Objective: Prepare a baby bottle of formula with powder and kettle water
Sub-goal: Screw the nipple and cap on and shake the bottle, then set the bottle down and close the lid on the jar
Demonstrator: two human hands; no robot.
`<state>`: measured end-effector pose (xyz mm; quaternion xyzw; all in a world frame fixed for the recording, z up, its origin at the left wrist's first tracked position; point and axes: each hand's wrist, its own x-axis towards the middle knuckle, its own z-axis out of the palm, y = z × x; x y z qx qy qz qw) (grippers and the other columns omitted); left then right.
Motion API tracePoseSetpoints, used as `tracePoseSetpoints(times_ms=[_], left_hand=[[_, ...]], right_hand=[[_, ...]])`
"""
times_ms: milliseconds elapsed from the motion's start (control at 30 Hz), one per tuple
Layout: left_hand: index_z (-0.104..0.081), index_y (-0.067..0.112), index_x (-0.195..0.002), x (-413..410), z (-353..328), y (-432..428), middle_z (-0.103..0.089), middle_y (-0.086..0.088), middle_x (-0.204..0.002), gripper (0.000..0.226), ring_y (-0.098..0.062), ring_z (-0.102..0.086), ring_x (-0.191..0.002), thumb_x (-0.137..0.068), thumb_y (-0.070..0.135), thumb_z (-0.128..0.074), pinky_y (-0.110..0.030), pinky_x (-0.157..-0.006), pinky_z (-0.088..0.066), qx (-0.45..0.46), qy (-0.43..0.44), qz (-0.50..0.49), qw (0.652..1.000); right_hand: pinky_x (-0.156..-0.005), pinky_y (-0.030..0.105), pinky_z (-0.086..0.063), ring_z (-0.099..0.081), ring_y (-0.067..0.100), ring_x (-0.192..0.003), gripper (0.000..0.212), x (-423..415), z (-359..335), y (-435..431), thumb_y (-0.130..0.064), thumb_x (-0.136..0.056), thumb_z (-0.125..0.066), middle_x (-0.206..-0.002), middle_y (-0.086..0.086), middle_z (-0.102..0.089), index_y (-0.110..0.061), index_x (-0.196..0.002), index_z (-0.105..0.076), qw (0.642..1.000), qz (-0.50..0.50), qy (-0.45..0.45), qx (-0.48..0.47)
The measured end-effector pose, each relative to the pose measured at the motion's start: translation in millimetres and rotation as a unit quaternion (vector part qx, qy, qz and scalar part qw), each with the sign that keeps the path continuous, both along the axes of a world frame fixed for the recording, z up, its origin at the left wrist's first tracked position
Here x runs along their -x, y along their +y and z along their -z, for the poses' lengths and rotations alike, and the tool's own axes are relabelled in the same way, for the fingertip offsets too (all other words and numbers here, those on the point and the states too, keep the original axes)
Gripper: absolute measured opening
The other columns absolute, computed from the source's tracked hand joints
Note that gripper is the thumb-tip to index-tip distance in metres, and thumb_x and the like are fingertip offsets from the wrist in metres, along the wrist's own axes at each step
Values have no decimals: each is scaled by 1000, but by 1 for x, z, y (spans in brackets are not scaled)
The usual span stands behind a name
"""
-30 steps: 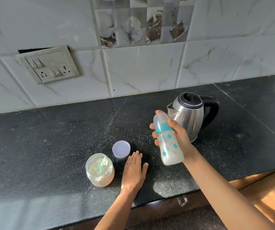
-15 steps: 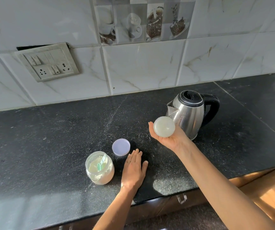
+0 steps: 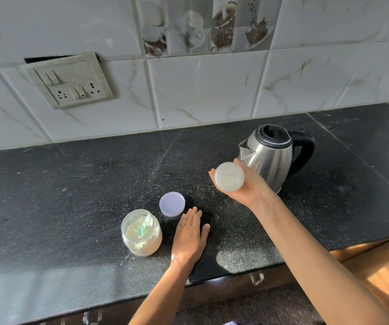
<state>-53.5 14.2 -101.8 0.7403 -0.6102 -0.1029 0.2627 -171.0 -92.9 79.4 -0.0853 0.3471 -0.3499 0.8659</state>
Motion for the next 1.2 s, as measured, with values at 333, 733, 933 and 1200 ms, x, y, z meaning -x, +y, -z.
tracePoseSetpoints(times_ms=[333,733,933,1200], left_hand=[[-41,14,-140,0,1,-1,-35,-2,-151,48,-12,-21,-143,-100,40,-36,-20,-113,0,-1,-5,-7,1000],[-42,14,-139,0,1,-2,-35,-3,-152,48,-14,-21,-143,-99,39,-38,-21,-114,-3,1,2,-7,1000],[-42,14,-139,0,0,-2,-34,-3,-152,48,-14,-21,-143,-99,39,-38,-21,-115,-3,0,11,-5,1000],[-43,13,-138,0,2,-1,-36,-5,-151,51,-16,-23,-143,-99,44,-33,-22,-114,-3,15,12,-5,1000]], right_hand=[[-87,45,-50,-60,27,-95,56,3,15,-20,-11,-73,-69,-110,7,-57,-27,-124,-51,917,-91,144,361],[-86,34,-54,-58,13,-104,68,7,49,-41,-7,-73,-77,-121,-15,-54,-41,-123,-47,659,-194,397,609],[-86,37,-53,-54,11,-102,57,-1,61,-43,-12,-71,-79,-116,-11,-55,-35,-116,-53,604,-180,460,626],[-93,37,-49,-51,10,-109,60,0,73,-43,-8,-73,-76,-123,-8,-51,-38,-117,-48,595,-200,467,623]])
